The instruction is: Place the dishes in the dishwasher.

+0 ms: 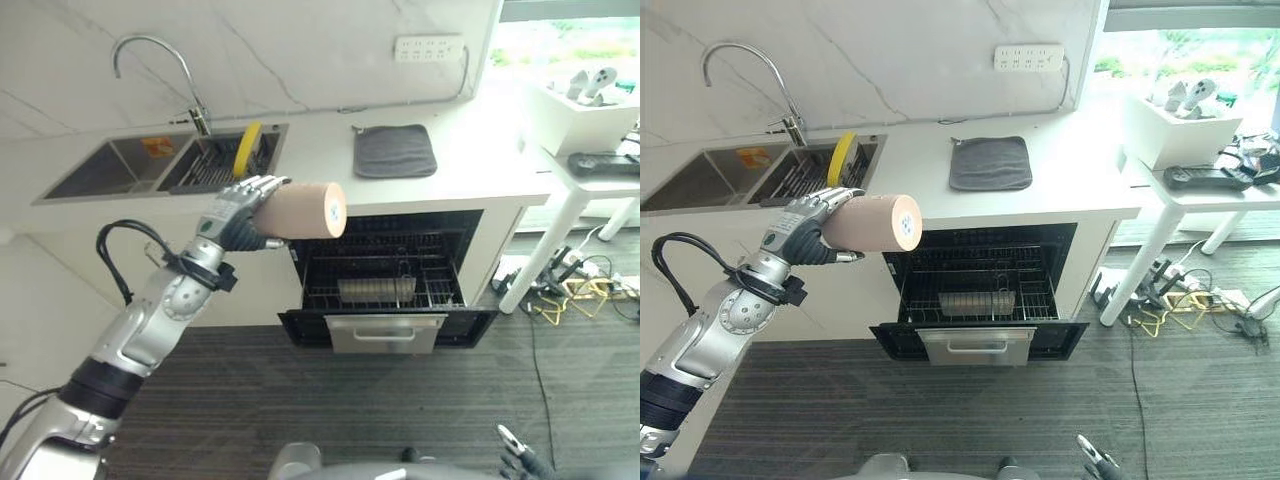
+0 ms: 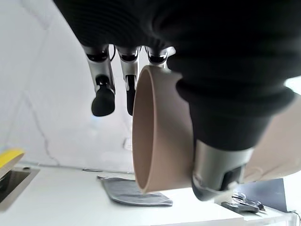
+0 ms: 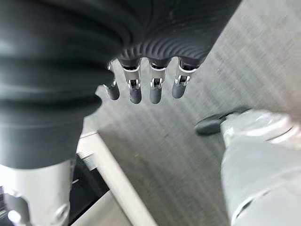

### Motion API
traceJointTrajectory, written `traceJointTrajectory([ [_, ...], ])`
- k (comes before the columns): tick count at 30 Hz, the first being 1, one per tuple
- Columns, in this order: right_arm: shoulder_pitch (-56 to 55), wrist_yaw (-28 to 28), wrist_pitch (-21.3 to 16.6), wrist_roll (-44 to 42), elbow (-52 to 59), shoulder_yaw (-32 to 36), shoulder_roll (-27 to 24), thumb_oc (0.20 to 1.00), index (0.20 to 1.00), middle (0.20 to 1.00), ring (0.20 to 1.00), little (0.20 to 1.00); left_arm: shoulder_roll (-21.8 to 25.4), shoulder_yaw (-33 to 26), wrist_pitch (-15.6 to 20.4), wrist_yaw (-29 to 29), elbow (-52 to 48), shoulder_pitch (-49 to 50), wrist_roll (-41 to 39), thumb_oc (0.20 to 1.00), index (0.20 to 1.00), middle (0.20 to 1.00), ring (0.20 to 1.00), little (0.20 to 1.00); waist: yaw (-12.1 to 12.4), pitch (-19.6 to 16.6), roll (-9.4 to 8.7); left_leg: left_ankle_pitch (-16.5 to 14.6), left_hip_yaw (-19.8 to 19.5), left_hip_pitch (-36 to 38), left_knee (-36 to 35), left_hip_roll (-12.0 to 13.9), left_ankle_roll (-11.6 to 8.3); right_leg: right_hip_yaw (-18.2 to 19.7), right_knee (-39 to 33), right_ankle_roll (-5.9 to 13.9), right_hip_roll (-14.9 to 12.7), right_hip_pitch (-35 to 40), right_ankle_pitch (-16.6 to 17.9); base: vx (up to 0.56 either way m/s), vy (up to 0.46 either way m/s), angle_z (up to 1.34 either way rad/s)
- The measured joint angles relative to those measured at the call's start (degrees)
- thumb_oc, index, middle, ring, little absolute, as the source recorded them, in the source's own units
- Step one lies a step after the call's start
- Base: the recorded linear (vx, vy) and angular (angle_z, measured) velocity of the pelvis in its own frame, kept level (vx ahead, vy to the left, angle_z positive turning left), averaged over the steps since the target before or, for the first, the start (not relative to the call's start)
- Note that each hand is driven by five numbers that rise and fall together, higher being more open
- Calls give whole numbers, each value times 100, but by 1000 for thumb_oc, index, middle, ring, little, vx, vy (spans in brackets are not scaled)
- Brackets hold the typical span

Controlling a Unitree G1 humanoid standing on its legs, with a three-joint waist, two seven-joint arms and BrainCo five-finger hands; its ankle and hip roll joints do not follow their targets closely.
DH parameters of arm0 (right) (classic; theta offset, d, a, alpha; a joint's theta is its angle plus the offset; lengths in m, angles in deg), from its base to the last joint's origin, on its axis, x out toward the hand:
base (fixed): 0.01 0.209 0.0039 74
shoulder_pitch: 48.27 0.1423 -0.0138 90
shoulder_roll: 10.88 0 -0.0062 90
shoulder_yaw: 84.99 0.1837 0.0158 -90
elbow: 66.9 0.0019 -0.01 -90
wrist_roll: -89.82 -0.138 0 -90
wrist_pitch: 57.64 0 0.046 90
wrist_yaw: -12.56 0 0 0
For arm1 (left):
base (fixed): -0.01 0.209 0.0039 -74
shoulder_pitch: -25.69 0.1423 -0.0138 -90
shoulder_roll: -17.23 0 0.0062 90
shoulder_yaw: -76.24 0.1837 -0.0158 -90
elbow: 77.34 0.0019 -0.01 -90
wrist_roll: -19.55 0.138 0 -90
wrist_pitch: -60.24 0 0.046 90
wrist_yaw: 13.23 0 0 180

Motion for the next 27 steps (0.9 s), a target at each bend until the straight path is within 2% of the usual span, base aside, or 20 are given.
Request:
traceJointTrajectory([
  [1, 37, -7, -9, 4, 41, -29, 83, 1000, 1000, 1000, 1000, 1000, 16, -1, 30, 1, 52, 5, 8, 200, 200, 200, 200, 200, 116, -9, -37, -13, -13, 11, 206, -20, 17, -15, 27, -26, -61, -8, 24, 192, 153, -77],
  [2, 32, -65, -72, 3, 120, -87, 148, 1000, 1000, 1000, 1000, 1000, 58, -7, 46, 6, 47, 33, 18, 200, 200, 200, 200, 200, 217, -11, -82, -128, -16, 6, 770, -126, 198, 45, 86, -20, -152, -46, 25, 215, 81, -104],
  [3, 4, -95, -159, 6, 251, -248, 172, 1000, 1000, 1000, 1000, 1000, 92, -7, 80, 28, 51, 80, 32, 200, 200, 200, 200, 200, 245, -37, -107, -404, -6, -6, 1455, -284, 611, 100, 403, 96, -276, -150, -44, 177, -30, -80],
  [4, -133, -114, -192, 11, 410, -445, 119, 1000, 1000, 1000, 1000, 1000, 180, -12, 105, 50, 42, 14, 50, 200, 200, 200, 200, 200, 113, -198, 190, -760, -190, 302, 1190, -218, 870, 31, 1366, 445, -169, -575, -140, 202, -143, -48],
  [5, -153, -185, -150, 14, 570, -446, 362, 1000, 1000, 1000, 1000, 1000, 422, 71, 140, -21, 328, -43, 24, 200, 200, 200, 200, 200, 44, -80, -50, -711, -168, 482, 1005, -421, 858, 423, 2777, 461, -540, -1340, -623, 161, -302, -11],
  [6, -230, -203, -135, 9, 566, -443, 447, 1000, 1000, 1000, 1000, 1000, 642, 159, 94, -18, 523, -39, 15, 200, 200, 200, 200, 200, 1, -69, -155, -667, -179, 495, 941, -462, 801, 569, 2963, 491, -735, -1696, -604, 126, -318, 2],
  [7, -241, -214, -123, 24, 449, -396, 498, 1000, 1000, 1000, 1000, 1000, 869, 203, -48, -21, 552, -68, 0, 200, 200, 200, 200, 200, 13, -74, -266, -645, -200, 499, 866, -510, 747, 483, 2031, 776, -1090, -1721, -413, 106, -348, 17],
  [8, -197, -218, -123, 72, 356, -324, 501, 1000, 1000, 1000, 1000, 1000, 957, 205, -167, -50, 538, -152, -5, 200, 200, 200, 200, 200, 20, -56, -359, -656, -184, 475, 840, -573, 766, 455, 1190, 984, -1358, -1660, -1, 124, -316, 16],
  [9, -95, -244, -127, 114, 231, -163, 533, 1000, 1000, 1000, 1000, 1000, 1001, 201, -261, -122, 505, -128, -12, 200, 200, 200, 200, 200, 67, -38, -388, -681, -196, 473, 858, -583, 798, 462, 540, 999, -1587, -1575, 441, 112, -268, 6],
  [10, 14, -263, -111, 106, 334, -202, 631, 1000, 1000, 1000, 1000, 1000, 972, -141, -213, -192, 313, 447, -12, 200, 200, 200, 200, 200, 137, -22, -324, -655, -203, 720, 700, -355, 783, 367, 551, 1006, -1475, -1422, 618, 95, -204, 14],
  [11, -61, -257, -115, 104, 484, -219, 663, 1000, 1000, 1000, 1000, 1000, 875, -280, -210, -194, 177, 600, -14, 200, 200, 200, 200, 200, 182, -33, -342, -626, -292, 819, 548, -259, 730, 230, 644, 1016, -1323, -1234, 618, 57, -117, 41],
  [12, -99, -269, -120, 84, 497, -219, 667, 1000, 1000, 1000, 1000, 1000, 757, -433, -215, -157, -60, 641, -8, 200, 200, 200, 200, 200, 260, -60, -508, -580, -355, 908, 373, -211, 599, 42, 442, 955, -1062, -765, 822, 67, -138, 49],
  [13, -50, -295, -142, -10, 526, -208, 564, 1000, 1000, 1000, 1000, 1000, 558, -548, -236, -53, -295, 646, -3, 200, 200, 200, 200, 200, 410, -70, -547, -604, -314, 972, 285, -109, 470, -229, -45, 840, -867, -410, 868, 65, -85, 51],
  [15, -17, -325, -163, -147, 675, -192, 433, 1000, 1000, 1000, 1000, 1000, 415, -429, -254, 96, -598, 426, -5, 200, 200, 200, 200, 200, 270, -69, -307, -484, -119, 1113, 75, 197, 255, -411, -304, 697, -563, -125, 885, 62, -2, 31],
  [17, 19, -328, -154, -237, 664, -192, 371, 1000, 1000, 1000, 1000, 1000, 406, -133, -261, 149, -633, -69, -6, 200, 200, 200, 200, 200, 128, -94, -135, -407, 149, 1369, -263, 444, 142, -443, -304, 577, -330, -3, 790, 45, 68, 3],
  [19, 43, -316, -146, -236, 641, -189, 381, 1000, 1000, 1000, 1000, 1000, 403, -117, -351, 172, -630, -209, -9, 200, 200, 200, 200, 200, -97, -109, -66, -318, 176, 1454, -424, 478, 119, -424, -305, 566, -286, 1, 768, 41, 69, -12],
  [23, -259, -309, -134, -227, 546, -192, 479, 1000, 1000, 1000, 1000, 1000, 403, -116, -418, 206, -612, -137, -19, 200, 200, 200, 200, 200, -88, -168, -9, -216, 153, 1502, -541, 471, 122, -423, -305, 562, -285, 9, 767, 39, 38, 4],
  [27, -291, -237, -172, -273, 612, -193, 446, 1000, 1000, 1000, 1000, 1000, 357, 55, -409, 255, -542, -98, -30, 200, 200, 200, 200, 200, -94, -324, 159, -203, 152, 1512, -541, 475, 128, -421, -305, 561, -284, 23, 768, 0, -8, 0],
])
